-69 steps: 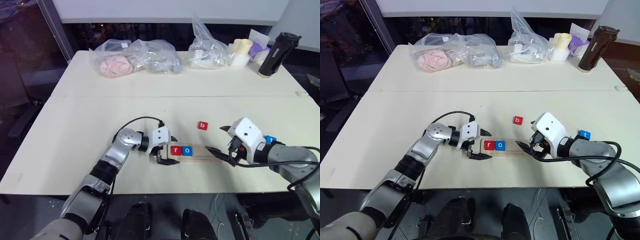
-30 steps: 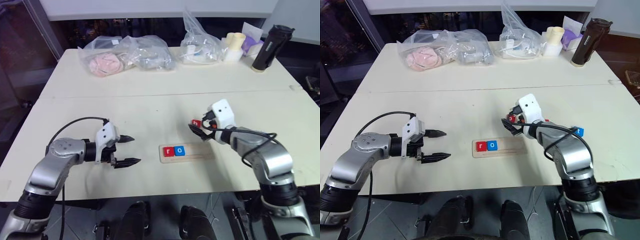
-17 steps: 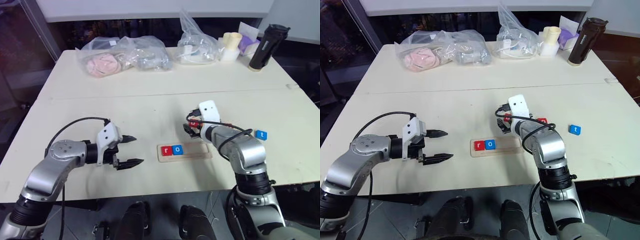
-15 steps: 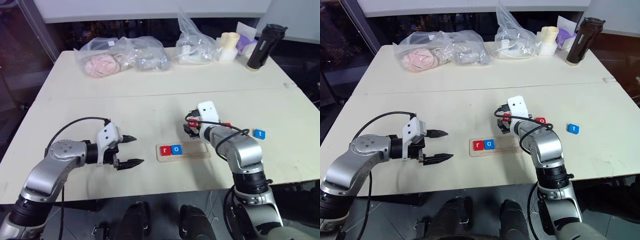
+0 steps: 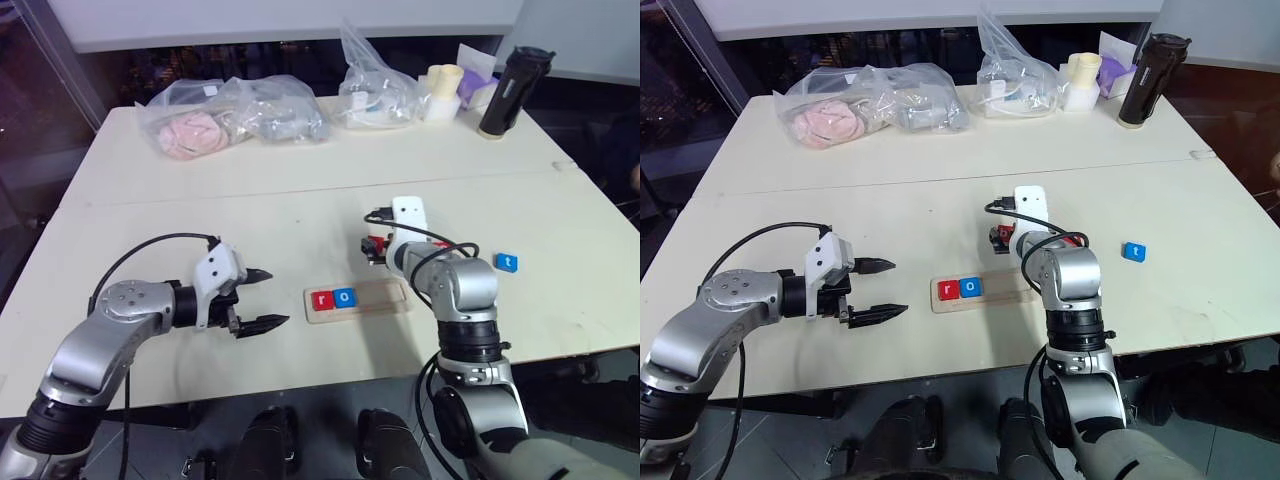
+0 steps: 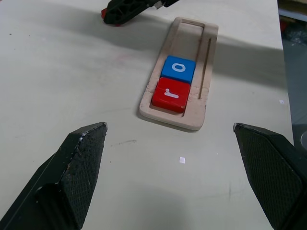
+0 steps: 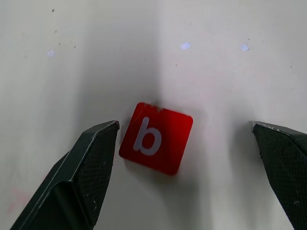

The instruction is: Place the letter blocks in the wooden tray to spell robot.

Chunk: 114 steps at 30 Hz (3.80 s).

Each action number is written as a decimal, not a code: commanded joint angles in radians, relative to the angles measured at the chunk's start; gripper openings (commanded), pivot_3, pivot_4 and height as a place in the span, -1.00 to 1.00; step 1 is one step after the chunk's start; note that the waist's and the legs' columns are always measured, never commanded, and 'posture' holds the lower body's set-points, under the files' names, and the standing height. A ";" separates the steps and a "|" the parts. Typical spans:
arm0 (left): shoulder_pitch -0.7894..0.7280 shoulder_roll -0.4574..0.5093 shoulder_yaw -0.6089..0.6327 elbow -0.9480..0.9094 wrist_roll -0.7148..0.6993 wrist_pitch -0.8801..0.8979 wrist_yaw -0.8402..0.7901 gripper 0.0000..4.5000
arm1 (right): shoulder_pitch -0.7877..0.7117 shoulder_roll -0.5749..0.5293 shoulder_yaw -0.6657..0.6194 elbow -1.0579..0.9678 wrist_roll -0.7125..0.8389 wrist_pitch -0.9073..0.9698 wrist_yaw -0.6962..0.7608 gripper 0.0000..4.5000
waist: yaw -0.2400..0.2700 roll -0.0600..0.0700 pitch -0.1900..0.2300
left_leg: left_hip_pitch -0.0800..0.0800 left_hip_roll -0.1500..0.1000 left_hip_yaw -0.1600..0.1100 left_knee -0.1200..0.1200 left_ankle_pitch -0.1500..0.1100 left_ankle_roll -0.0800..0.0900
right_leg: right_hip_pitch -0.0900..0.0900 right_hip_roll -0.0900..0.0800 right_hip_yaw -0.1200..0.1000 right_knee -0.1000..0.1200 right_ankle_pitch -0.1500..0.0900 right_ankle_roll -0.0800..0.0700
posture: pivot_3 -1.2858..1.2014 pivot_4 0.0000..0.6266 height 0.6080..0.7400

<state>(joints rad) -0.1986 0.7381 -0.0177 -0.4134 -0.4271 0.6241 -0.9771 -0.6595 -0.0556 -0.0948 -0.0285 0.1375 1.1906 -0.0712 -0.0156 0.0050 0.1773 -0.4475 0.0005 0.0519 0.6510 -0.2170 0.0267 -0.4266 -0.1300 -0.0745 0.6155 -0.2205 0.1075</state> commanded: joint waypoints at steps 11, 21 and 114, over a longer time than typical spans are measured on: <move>-0.014 -0.003 -0.003 -0.010 -0.005 -0.022 0.026 1.00 | -0.020 0.019 0.106 0.086 -0.078 -0.029 -0.009 0.76 | -0.005 0.000 0.000 | 0.003 0.001 0.000 -0.001 0.000 0.000 | 0.001 0.001 0.001 0.000 0.000 -0.001 | 0.03 -0.52 0.77; -0.017 -0.008 -0.014 0.004 -0.001 -0.035 0.025 1.00 | -0.017 0.028 0.043 0.055 -0.071 0.034 -0.004 -0.48 | 0.003 0.000 0.000 | 0.004 0.003 0.000 -0.001 0.000 -0.001 | -0.001 0.002 0.001 -0.002 0.000 -0.002 | 0.03 -0.52 0.77; 0.025 -0.012 -0.070 0.052 0.006 -0.134 -0.037 1.00 | 0.496 -1.073 -0.001 -0.053 0.145 -0.796 1.210 0.96 | 0.021 -0.003 0.004 | -0.009 0.004 0.002 0.004 0.000 -0.001 | -0.006 0.002 0.000 -0.001 -0.002 -0.006 | 0.03 -0.52 0.77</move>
<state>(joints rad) -0.1733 0.7166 -0.1018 -0.3263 -0.4057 0.4918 -1.0114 -0.1367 -1.1276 -0.0908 -0.0947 0.2867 0.4251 1.1170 0.0052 0.0022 0.1814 -0.4561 0.0049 0.0534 0.6551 -0.2170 0.0260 -0.4328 -0.1279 -0.0745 0.6146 -0.2223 0.1018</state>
